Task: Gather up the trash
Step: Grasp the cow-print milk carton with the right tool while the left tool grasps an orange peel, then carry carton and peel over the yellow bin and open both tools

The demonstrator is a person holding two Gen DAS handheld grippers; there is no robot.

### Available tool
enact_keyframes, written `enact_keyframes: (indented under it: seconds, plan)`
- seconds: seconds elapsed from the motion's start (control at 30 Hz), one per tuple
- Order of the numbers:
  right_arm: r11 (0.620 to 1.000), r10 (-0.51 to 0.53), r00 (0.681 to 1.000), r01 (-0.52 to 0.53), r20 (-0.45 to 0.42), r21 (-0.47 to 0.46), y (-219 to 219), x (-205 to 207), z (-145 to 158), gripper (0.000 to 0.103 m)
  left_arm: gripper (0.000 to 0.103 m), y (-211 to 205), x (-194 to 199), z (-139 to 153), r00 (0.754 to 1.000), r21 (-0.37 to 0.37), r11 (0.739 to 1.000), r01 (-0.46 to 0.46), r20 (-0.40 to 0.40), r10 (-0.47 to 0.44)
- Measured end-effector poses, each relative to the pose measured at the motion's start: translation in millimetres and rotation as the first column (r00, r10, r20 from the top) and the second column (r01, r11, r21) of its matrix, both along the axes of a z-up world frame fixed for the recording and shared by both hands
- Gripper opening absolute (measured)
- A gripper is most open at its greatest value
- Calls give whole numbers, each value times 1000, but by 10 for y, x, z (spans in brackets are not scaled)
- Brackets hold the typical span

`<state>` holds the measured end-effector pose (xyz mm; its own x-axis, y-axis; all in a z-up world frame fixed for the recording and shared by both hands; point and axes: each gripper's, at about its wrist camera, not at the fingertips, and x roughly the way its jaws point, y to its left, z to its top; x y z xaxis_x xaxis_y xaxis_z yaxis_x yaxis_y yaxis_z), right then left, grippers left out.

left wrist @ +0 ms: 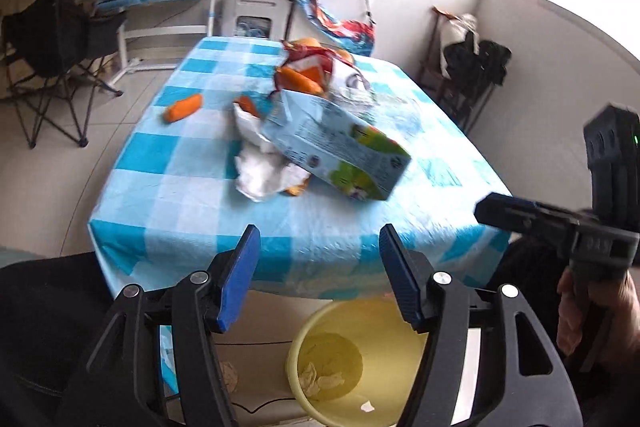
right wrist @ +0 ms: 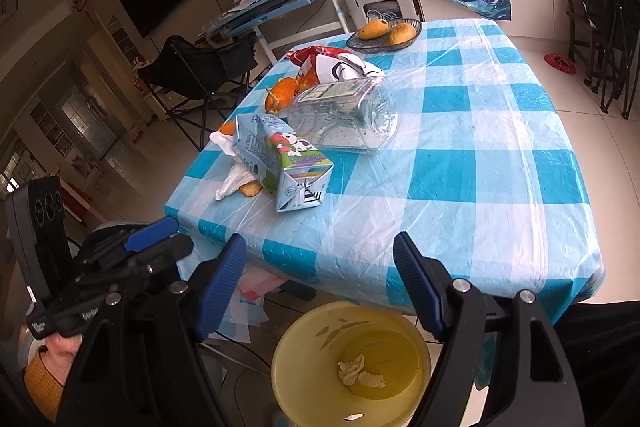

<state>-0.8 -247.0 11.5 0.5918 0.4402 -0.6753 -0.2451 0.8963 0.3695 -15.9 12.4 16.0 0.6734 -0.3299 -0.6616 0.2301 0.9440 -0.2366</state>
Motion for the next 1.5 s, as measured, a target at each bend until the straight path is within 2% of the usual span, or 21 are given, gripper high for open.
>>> enact_keyframes:
  seconds: [0.17, 0.3, 0.43, 0.7, 0.9, 1.03, 1.07, 1.13, 1.2, 1.23, 1.27, 1.37, 1.5]
  plan:
    - [999, 40, 999, -39, 32, -30, 108, 43, 60, 73, 62, 315, 102, 66, 985, -34, 985, -169, 32, 170]
    - [991, 111, 993, -108, 40, -79, 274, 226, 125, 73, 62, 441, 335, 171, 973, -18, 974, -227, 40, 227]
    - [975, 187, 982, -182, 32, -127, 469, 500, 154, 73, 62, 553, 681, 215, 965, 34, 965, -260, 39, 259]
    - [944, 278, 959, -283, -55, -167, 706, 992, -67, 70, 62, 687, 1427, -30, 962, 139, 956, -258, -55, 268]
    - [938, 288, 954, -299, -89, -176, 755, 1121, -224, 65, 62, 527, 1881, -207, 971, 245, 949, -197, -82, 222]
    - [942, 288, 953, -299, -90, -154, 719, 1115, -276, 52, 62, 472, 2116, -354, 968, 299, 937, -183, -110, 224]
    - [942, 292, 952, -302, -88, -147, 713, 1105, -276, 47, 61, 459, 2150, -381, 968, 307, 934, -181, -114, 225]
    - [942, 298, 951, -307, -84, -135, 715, 1071, -277, 37, 53, 423, 2209, -419, 969, 325, 929, -176, -110, 222]
    - [937, 310, 948, -317, -72, -147, 738, 1019, -268, 37, 42, 379, 2217, -427, 975, 329, 930, -161, -96, 202]
    - [935, 318, 946, -325, -69, -143, 751, 997, -264, 37, 27, 356, 2217, -422, 978, 321, 936, -146, -97, 185]
    - [933, 322, 945, -328, -61, -147, 764, 969, -253, 37, 21, 334, 2207, -418, 980, 318, 938, -135, -97, 173]
    - [935, 324, 945, -325, -32, -141, 811, 930, -187, 37, 15, 303, 2164, -396, 984, 300, 947, -115, -95, 150]
    - [943, 319, 948, -318, -10, -99, 756, 862, -83, 37, 14, 397, 2023, -324, 984, 195, 973, -124, -103, 146]
